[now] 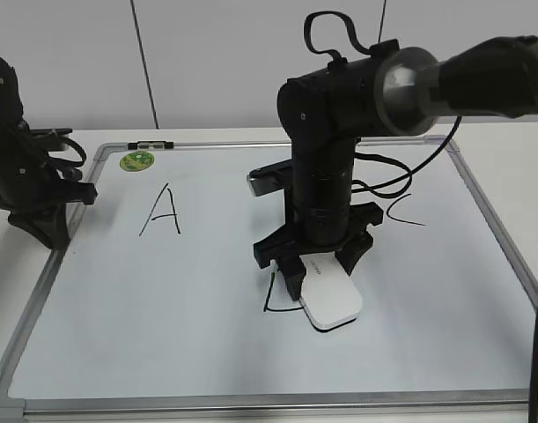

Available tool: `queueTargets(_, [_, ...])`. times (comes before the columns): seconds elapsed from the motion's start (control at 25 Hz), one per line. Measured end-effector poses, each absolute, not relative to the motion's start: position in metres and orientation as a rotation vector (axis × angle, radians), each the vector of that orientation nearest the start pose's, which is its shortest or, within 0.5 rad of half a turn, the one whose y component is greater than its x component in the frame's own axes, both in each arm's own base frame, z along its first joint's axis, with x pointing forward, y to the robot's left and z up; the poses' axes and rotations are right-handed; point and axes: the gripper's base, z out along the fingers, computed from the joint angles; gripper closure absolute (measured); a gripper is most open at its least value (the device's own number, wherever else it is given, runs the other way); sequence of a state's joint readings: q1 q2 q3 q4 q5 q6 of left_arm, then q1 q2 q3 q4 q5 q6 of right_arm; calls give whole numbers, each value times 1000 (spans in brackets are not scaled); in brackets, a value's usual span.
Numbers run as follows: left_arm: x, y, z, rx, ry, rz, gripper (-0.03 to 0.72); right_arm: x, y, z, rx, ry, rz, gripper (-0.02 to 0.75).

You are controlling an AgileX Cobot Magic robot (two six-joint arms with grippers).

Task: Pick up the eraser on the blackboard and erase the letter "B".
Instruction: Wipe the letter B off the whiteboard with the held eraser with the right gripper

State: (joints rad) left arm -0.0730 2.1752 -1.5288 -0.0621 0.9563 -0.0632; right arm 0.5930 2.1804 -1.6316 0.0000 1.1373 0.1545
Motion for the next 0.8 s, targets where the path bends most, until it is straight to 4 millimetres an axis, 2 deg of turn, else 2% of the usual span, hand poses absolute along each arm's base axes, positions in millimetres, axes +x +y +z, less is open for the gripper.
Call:
queueTargets(0.64, [420, -36, 128, -40, 3090, -92, 645, 322, 291, 151, -880, 2999, 39, 214])
queueTargets(0.8, [420, -36, 128, -42, 3090, -95, 645, 322, 294, 150, -882, 2997, 35, 214])
